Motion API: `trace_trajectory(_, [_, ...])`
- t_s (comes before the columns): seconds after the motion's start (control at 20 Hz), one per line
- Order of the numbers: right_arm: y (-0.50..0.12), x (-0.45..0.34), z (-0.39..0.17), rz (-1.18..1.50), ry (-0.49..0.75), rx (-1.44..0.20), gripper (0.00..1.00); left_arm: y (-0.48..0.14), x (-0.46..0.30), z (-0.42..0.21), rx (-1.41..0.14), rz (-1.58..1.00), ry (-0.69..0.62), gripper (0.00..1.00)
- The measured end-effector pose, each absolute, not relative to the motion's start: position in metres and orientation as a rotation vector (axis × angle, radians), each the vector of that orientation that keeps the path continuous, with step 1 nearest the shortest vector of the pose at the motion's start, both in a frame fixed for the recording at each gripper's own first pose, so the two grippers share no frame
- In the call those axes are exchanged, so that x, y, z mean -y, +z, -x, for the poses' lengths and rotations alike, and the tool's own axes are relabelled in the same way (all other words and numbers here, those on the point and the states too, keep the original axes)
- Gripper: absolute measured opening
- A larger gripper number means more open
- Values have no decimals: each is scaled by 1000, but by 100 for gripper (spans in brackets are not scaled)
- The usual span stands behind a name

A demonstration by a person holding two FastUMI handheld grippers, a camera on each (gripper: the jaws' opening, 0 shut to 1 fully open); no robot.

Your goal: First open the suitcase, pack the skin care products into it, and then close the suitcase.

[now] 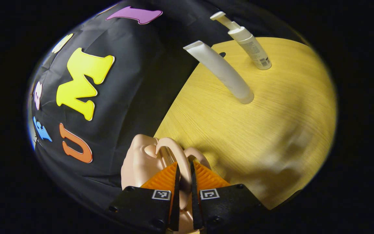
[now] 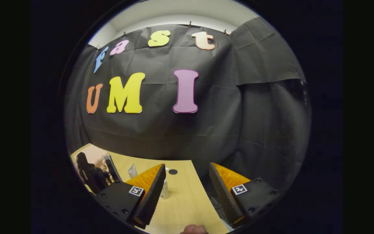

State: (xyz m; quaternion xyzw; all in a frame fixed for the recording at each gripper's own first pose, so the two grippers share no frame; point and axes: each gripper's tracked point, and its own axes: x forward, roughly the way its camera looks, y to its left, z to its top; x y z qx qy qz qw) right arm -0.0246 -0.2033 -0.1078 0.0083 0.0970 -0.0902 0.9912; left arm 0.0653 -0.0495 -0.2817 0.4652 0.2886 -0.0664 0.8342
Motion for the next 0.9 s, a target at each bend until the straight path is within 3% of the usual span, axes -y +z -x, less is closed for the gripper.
trace_trajectory(0.25, [-94, 180, 23, -14, -164, -165, 80, -223, 32, -72, -516, -833, -78, 8])
trace_trajectory(0.45, [-76, 146, 19, 2, -131, -137, 80, -149, 0, -68, -413, -689, -26, 5])
trace_trajectory(0.7, [-48, 82, 6, 24, -58, -100, 80, -68, -117, -55, -273, -388, 114, 4])
trace_trajectory(0.9, [-31, 37, -7, 48, -22, -87, 80, -46, -238, -51, -208, -329, 202, 4])
